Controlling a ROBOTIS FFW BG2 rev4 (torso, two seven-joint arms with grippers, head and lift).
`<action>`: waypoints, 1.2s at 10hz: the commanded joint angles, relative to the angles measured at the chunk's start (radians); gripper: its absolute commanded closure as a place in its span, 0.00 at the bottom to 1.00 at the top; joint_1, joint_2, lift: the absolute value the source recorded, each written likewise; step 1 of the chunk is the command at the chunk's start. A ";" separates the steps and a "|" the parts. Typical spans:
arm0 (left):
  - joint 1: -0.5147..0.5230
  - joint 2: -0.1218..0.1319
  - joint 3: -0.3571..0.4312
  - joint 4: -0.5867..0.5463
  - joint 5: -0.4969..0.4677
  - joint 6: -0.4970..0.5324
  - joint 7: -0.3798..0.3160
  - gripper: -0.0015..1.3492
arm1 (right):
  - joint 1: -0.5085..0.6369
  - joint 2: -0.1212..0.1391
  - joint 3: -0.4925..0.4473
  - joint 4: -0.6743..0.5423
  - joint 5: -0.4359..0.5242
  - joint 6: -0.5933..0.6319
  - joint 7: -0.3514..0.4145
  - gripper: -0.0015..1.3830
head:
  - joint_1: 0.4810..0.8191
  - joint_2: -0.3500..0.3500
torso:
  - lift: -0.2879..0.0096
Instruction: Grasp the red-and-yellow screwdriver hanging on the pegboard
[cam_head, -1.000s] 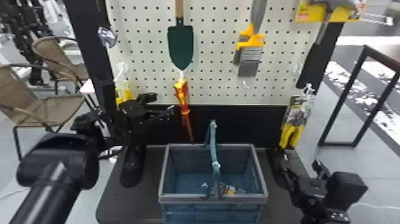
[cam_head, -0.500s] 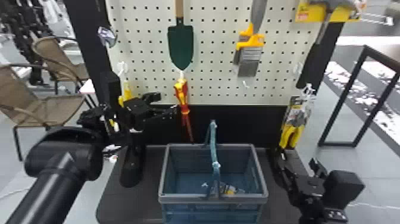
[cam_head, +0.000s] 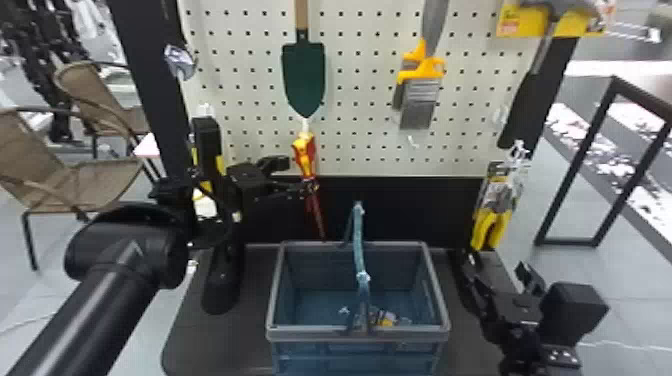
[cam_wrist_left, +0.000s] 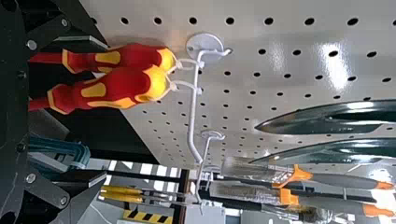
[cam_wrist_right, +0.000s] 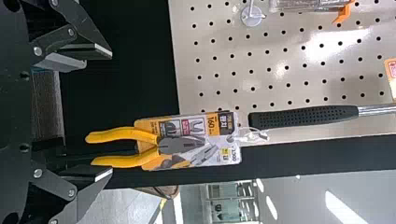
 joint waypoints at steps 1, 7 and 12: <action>-0.026 -0.001 -0.018 0.016 -0.003 -0.003 -0.010 0.24 | -0.002 0.000 0.000 0.001 0.000 0.000 0.002 0.29 | 0.20 0.50 | 0.63; -0.094 -0.009 -0.061 0.103 -0.016 -0.015 -0.032 0.24 | -0.012 0.000 0.002 0.010 0.000 0.000 0.016 0.29 | 0.20 0.50 | 0.63; -0.127 -0.017 -0.079 0.137 -0.008 -0.026 -0.047 0.24 | -0.020 0.000 0.009 0.017 -0.003 0.000 0.021 0.29 | 0.20 0.50 | 0.63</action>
